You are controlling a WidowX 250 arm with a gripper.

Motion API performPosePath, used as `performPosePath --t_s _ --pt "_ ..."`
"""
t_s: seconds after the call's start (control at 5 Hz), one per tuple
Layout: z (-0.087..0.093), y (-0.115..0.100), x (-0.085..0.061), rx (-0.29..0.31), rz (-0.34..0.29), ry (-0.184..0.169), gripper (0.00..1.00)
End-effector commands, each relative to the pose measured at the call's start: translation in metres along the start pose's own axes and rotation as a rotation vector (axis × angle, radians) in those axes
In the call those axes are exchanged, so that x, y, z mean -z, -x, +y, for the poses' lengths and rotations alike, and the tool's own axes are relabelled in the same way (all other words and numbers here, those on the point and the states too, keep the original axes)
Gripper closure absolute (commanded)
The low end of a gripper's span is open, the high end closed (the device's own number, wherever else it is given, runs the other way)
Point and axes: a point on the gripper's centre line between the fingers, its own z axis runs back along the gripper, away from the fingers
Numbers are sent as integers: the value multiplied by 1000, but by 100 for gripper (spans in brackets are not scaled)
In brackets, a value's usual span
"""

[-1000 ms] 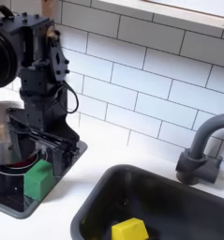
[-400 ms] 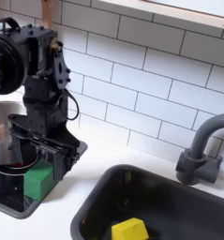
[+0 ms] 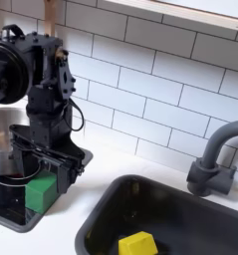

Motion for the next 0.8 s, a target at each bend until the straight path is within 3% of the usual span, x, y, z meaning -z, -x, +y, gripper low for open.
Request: performPosePath --t_s 0.0,0.6 --pt "4 -1 4 -11 7 -6 0" --pt "6 -1 15 -15 23 -17 0"
